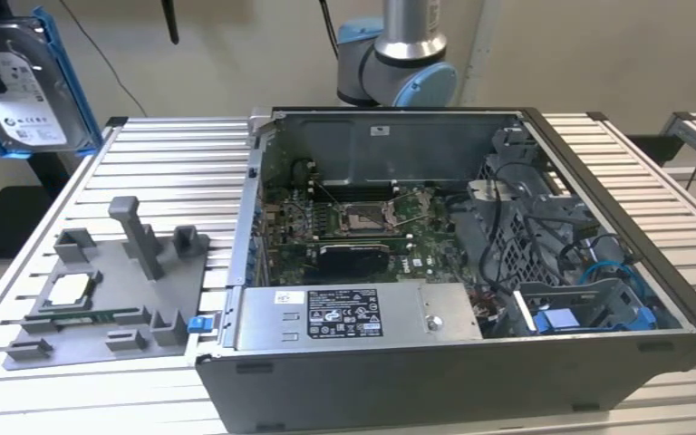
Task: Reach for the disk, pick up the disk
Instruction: 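Pick up the disk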
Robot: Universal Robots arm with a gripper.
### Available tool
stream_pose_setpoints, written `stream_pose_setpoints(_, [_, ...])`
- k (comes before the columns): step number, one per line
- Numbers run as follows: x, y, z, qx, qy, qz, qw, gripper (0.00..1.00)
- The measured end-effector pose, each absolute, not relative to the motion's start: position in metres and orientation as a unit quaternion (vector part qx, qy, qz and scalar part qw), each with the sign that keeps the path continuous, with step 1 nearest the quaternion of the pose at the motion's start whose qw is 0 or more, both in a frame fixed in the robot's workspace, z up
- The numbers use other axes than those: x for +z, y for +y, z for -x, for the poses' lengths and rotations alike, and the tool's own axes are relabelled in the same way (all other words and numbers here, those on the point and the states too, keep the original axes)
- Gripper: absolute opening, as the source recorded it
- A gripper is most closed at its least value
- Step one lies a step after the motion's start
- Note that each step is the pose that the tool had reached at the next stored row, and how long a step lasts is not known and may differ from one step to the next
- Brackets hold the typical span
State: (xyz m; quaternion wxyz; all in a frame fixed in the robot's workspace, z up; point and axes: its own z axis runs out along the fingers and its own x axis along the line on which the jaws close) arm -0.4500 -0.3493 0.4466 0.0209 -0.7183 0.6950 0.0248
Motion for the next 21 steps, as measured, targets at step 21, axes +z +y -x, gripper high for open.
stream_pose_setpoints(21, [0.484, -0.349, 0.45, 0.025, 0.695, 0.718, 0.021, 0.0])
